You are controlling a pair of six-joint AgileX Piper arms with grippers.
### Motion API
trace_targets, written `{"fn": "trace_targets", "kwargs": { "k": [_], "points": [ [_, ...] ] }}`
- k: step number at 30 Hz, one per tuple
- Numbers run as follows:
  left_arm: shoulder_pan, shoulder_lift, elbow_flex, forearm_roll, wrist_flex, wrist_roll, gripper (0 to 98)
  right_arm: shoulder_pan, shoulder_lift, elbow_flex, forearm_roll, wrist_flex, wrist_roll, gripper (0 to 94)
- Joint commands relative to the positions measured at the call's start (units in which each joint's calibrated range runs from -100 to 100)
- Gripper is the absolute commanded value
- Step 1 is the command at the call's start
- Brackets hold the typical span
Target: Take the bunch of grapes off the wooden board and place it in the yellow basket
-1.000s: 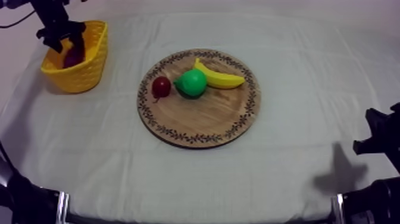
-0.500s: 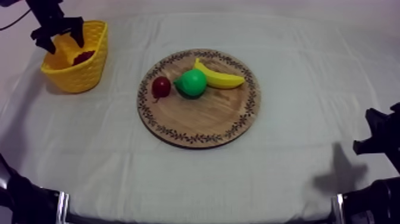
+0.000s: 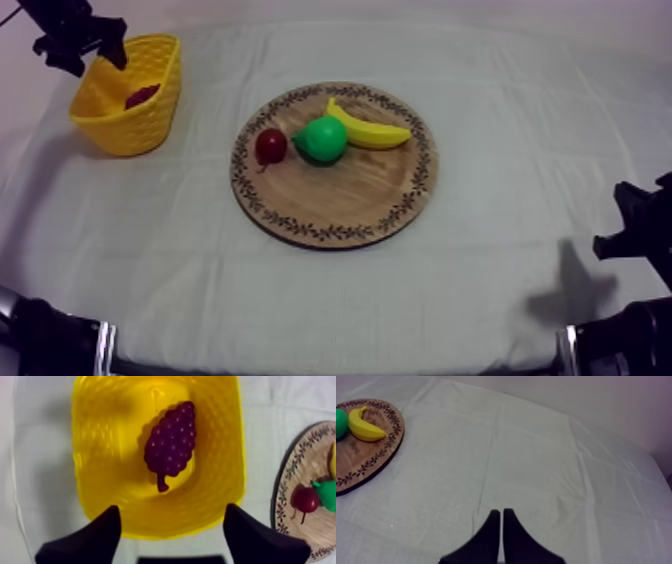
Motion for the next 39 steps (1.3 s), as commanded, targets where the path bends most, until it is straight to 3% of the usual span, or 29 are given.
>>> {"fn": "trace_targets", "kwargs": {
  "k": [1,11,20,30,39],
  "points": [
    [0.4,-5.9,5.2,-0.49,-2.9,0.1,64.8,0.0,0.0,0.0,0.0,0.0,0.0,0.3],
    [1.3,-28.3,23.1,-1.71,-11.8,-0.3,47.7,0.0,0.0,0.0,0.0,0.0,0.0,0.3],
    [3.5,-47.7,40.3,-1.05,-23.2,-1.0,31.1,0.0,0.0,0.0,0.0,0.0,0.0,0.3],
    [4.6,-71.3,60.4,-0.61,-34.6,-0.8,4.4,0.0,0.0,0.0,0.0,0.0,0.0,0.3],
    [4.9,-87.7,77.4,-0.89,-42.7,-2.8,0.3,0.0,0.0,0.0,0.0,0.0,0.0,0.3]
  ]
}}
